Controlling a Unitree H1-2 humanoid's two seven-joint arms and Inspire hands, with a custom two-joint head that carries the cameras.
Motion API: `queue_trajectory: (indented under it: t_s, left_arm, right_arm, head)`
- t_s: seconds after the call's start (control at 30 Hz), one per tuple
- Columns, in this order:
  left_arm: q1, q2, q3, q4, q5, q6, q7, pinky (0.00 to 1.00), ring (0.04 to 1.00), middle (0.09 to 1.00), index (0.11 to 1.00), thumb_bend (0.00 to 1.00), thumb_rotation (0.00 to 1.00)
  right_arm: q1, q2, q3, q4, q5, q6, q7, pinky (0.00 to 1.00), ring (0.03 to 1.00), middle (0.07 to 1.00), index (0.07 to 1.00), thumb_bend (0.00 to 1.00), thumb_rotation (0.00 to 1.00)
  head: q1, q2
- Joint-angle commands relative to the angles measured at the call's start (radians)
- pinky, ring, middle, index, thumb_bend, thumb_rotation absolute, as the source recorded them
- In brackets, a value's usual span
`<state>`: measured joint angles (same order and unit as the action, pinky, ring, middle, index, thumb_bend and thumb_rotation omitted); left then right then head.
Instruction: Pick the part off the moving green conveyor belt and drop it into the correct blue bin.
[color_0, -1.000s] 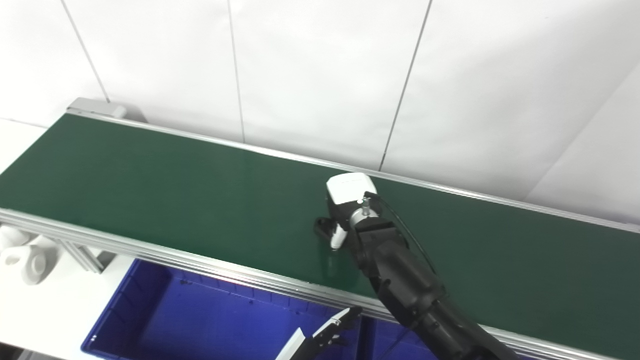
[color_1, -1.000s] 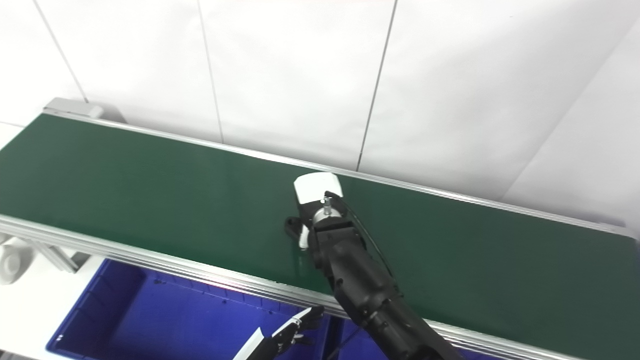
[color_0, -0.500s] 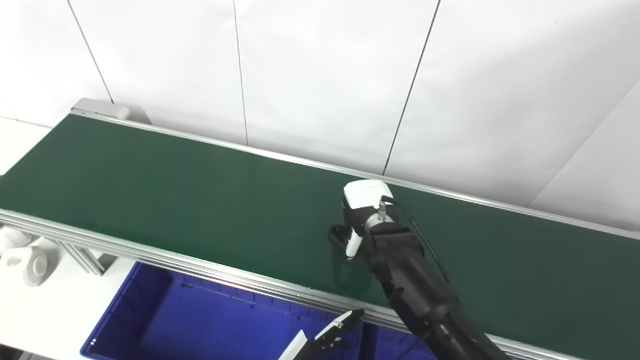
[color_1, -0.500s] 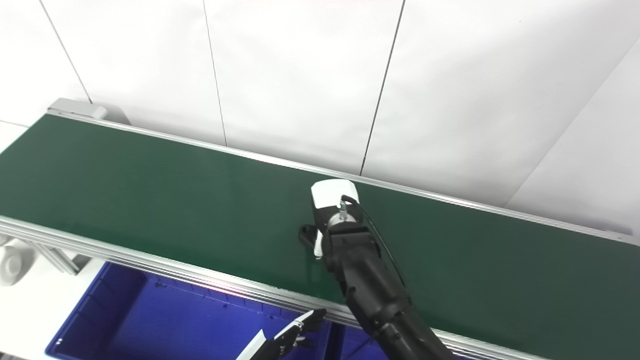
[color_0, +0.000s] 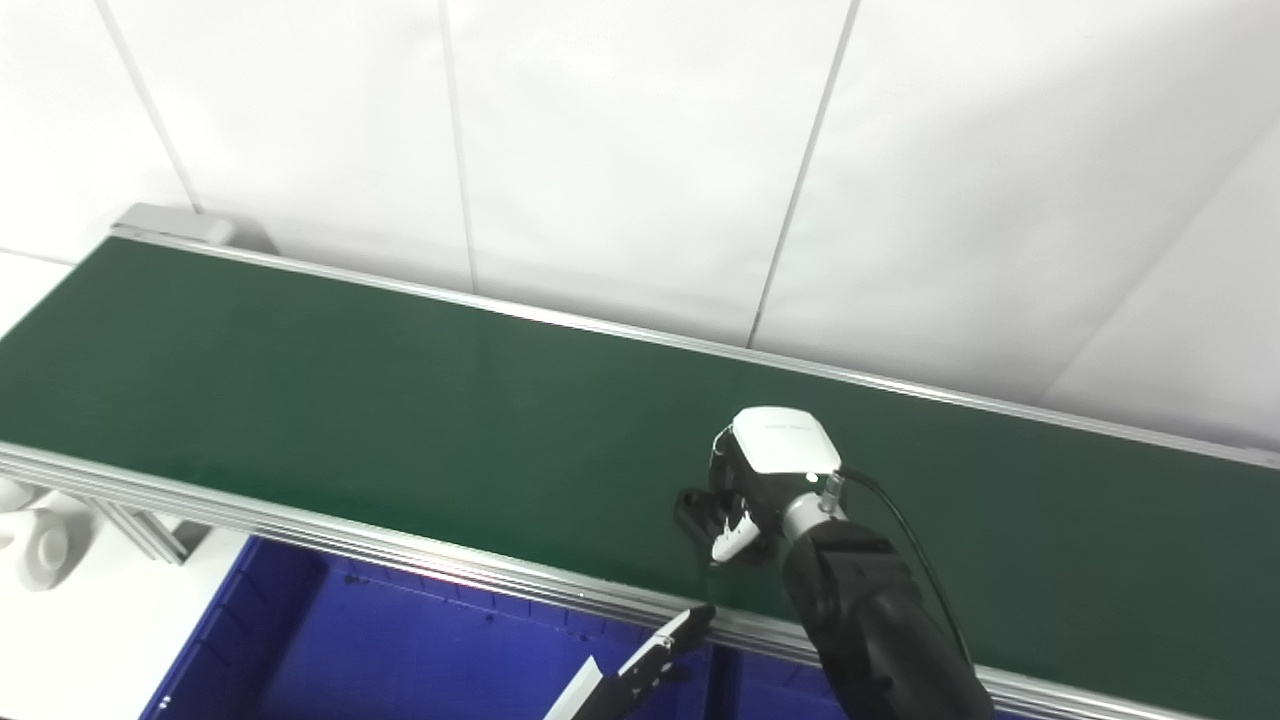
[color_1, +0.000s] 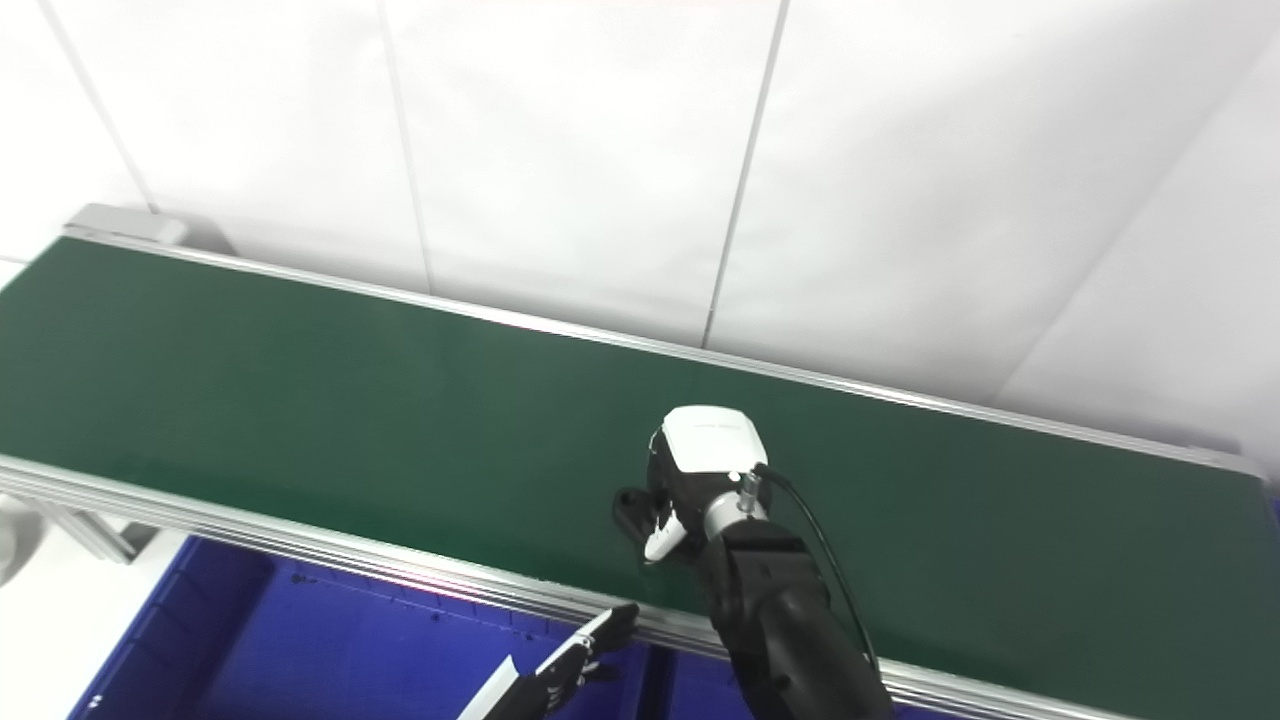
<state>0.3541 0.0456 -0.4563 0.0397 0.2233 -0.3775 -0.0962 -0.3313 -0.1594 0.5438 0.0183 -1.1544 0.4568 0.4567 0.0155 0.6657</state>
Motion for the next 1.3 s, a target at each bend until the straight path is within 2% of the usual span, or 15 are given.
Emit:
queue_trajectory:
  t_s: [0.0,0.03,0.07,0.23,0.27,0.4,0.43,0.5,0.6,0.63,0.83,0.97,1.27]
  left_arm:
    - [0.013,-0.006,-0.006,-0.042,-0.018,-0.008,-0.014,0.87,0.941,0.946,0.960,0.60,0.87]
    - [0.014,-0.002,-0.003,-0.046,-0.020,-0.006,-0.017,0.88,0.942,0.947,0.961,0.59,0.87]
    - [0.016,0.000,-0.001,-0.049,-0.022,-0.001,-0.021,0.88,0.945,0.949,0.963,0.61,0.87]
    - [0.025,0.023,0.013,-0.074,-0.052,0.010,-0.045,0.91,0.959,0.957,0.967,0.60,0.88]
    - [0.027,0.028,0.016,-0.080,-0.058,0.014,-0.050,0.92,0.961,0.958,0.969,0.60,0.88]
    - [0.038,0.050,0.028,-0.116,-0.093,0.050,-0.076,0.95,0.980,0.966,0.986,0.59,0.91]
    - [0.040,0.053,0.031,-0.122,-0.103,0.056,-0.083,0.95,0.980,0.967,0.987,0.59,0.91]
    - [0.045,0.061,0.037,-0.136,-0.119,0.066,-0.093,0.98,0.993,0.974,0.994,0.57,0.92]
    - [0.053,0.067,0.047,-0.152,-0.131,0.071,-0.097,0.99,0.997,0.982,0.999,0.56,0.93]
    - [0.056,0.070,0.050,-0.156,-0.134,0.071,-0.099,1.00,0.998,0.984,1.000,0.57,0.95]
    - [0.064,0.083,0.059,-0.181,-0.154,0.089,-0.110,1.00,1.000,0.983,1.000,0.59,0.97]
    - [0.064,0.089,0.064,-0.188,-0.166,0.088,-0.120,1.00,1.000,0.990,1.000,0.57,0.96]
    - [0.064,0.093,0.074,-0.206,-0.179,0.102,-0.134,1.00,1.000,0.985,1.000,0.59,0.95]
  right_arm:
    - [0.024,-0.025,-0.007,-0.051,0.006,-0.018,0.000,0.20,0.279,0.471,0.490,0.52,0.00]
    - [0.038,-0.034,-0.011,-0.072,0.006,-0.017,-0.002,0.20,0.287,0.473,0.489,0.52,0.00]
    - [0.052,-0.041,-0.016,-0.092,0.007,-0.017,-0.003,0.20,0.282,0.432,0.510,0.52,0.00]
    - [0.114,-0.067,-0.036,-0.195,0.005,-0.007,0.025,0.22,0.302,0.473,0.491,0.52,0.00]
    - [0.128,-0.068,-0.041,-0.217,-0.003,-0.003,0.035,0.22,0.311,0.445,0.514,0.52,0.00]
    - [0.174,-0.071,-0.056,-0.310,-0.045,0.006,0.097,0.17,0.243,0.393,0.512,0.51,0.00]
    - [0.184,-0.072,-0.059,-0.332,-0.057,0.005,0.113,0.17,0.242,0.393,0.512,0.51,0.00]
    - [0.200,-0.070,-0.064,-0.367,-0.079,-0.001,0.141,0.17,0.244,0.454,0.489,0.52,0.00]
    - [0.234,-0.081,-0.073,-0.438,-0.109,-0.016,0.195,0.19,0.267,0.423,0.508,0.52,0.00]
    - [0.251,-0.086,-0.077,-0.467,-0.116,-0.022,0.212,0.19,0.267,0.456,0.492,0.52,0.00]
    - [0.341,-0.082,-0.103,-0.599,-0.153,-0.059,0.273,0.19,0.274,0.474,0.488,0.52,0.00]
    - [0.405,-0.080,-0.118,-0.671,-0.181,-0.094,0.331,0.21,0.292,0.475,0.487,0.52,0.00]
    - [0.538,-0.045,-0.183,-0.759,-0.236,-0.155,0.411,0.13,0.198,0.470,0.485,0.52,0.00]
  head:
    - [-0.006,0.002]
    - [-0.013,0.006]
    - [-0.017,0.008]
    - [-0.063,0.032]
    - [-0.076,0.038]
    - [-0.136,0.065]
    - [-0.136,0.065]
    - [-0.163,0.076]
    - [-0.195,0.091]
    - [-0.204,0.097]
    - [-0.220,0.114]
    - [-0.225,0.123]
    - [-0.237,0.142]
